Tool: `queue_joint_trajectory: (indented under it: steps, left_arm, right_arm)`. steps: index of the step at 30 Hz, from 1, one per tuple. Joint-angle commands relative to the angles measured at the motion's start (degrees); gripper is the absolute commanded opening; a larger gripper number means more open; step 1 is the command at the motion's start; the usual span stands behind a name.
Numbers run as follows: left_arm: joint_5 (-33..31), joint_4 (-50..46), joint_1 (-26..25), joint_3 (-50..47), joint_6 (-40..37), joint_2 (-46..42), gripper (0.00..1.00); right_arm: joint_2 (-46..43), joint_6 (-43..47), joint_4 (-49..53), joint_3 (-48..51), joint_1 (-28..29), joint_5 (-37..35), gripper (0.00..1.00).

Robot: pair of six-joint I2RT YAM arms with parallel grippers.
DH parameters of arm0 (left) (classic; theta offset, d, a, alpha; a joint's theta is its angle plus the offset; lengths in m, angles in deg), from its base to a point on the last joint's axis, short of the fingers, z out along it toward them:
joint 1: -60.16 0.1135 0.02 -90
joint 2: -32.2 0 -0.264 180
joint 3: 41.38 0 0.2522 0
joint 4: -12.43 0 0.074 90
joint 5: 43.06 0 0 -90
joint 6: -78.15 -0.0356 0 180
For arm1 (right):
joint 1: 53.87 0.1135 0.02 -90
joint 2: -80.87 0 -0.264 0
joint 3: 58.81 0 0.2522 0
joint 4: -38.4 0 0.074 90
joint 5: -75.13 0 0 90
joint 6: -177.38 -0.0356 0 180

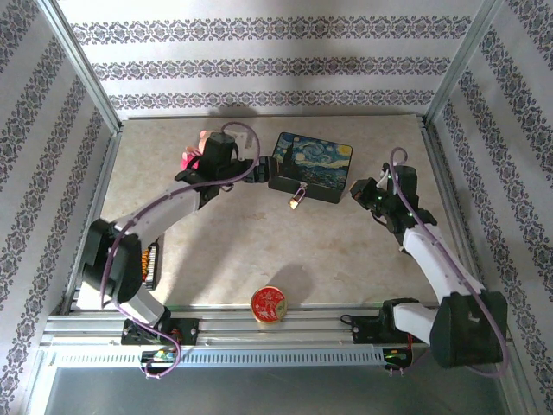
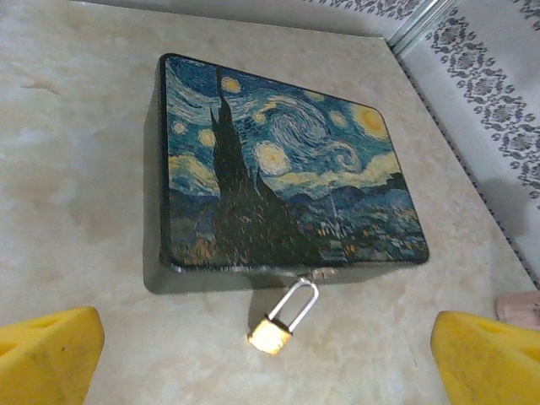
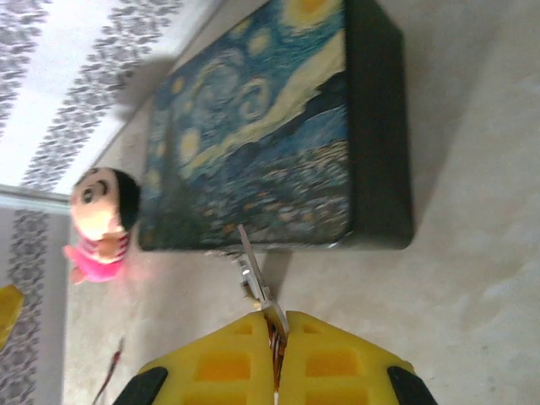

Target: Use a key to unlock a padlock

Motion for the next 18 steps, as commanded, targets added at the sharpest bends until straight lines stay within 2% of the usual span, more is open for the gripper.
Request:
queue_joint_trajectory:
  steps: [1,6,13,18]
  left_arm:
    - [1.01,4.00,0.20,4.36,0.83,5.50,0.99]
    - [0.75,0.38,0.20,12.26,-0.13,15.23,0.99]
    - [-2.94,-4.07,0.23,19.19,-3.17,22.98,1.00]
    - [-3.61,-4.88,0.28,21.29,-3.66,26.09,0.93]
  right_arm:
    - [5.26,4.24,2.84,-4.00,-1.31,-4.23,0.00]
    - [13.53,6.10,0.76,-7.92,-2.28,-6.57,0.00]
    - [23.68,6.91,-1.91,-12.80,-2.83,-7.45,0.00]
    - [30.41,6.90,-3.12,-16.88,-2.83,-5.58,0.00]
